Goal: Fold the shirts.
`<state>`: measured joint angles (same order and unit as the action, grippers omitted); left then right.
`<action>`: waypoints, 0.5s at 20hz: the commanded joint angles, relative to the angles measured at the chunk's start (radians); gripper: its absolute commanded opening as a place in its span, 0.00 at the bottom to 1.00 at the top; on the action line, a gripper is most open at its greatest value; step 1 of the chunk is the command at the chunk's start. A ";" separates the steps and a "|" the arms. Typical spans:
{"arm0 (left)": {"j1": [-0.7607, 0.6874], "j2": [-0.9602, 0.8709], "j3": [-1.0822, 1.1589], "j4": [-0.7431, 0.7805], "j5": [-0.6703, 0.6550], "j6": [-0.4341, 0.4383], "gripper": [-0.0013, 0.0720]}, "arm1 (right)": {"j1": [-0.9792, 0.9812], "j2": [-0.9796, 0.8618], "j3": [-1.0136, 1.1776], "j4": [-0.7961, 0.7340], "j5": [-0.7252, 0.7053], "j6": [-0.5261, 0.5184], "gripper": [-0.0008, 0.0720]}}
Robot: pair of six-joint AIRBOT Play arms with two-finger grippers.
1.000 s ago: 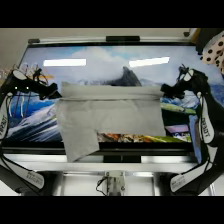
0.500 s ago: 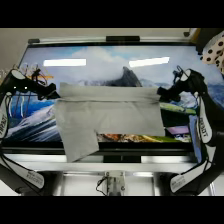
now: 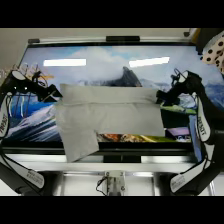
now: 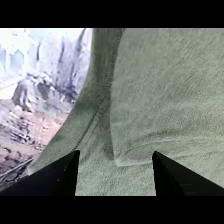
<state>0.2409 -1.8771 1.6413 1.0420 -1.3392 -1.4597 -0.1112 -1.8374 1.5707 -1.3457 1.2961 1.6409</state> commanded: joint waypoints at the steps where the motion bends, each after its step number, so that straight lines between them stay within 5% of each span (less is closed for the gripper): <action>1: 0.035 0.014 0.068 -0.003 -0.132 -0.011 0.76 | -0.023 0.075 0.001 -0.039 0.063 -0.031 0.66; 6: 0.141 0.140 0.062 -0.002 -0.383 0.022 0.73 | -0.140 0.241 0.000 -0.171 0.316 -0.105 0.66; 10: 0.185 0.420 -0.497 -0.008 -0.198 0.102 0.73 | -0.227 0.317 -0.013 -0.152 0.419 -0.136 0.66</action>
<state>0.3912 -1.6215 1.4525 1.0393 -1.6203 -1.4139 -0.2821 -1.5806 1.5665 -1.4811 1.6165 1.5330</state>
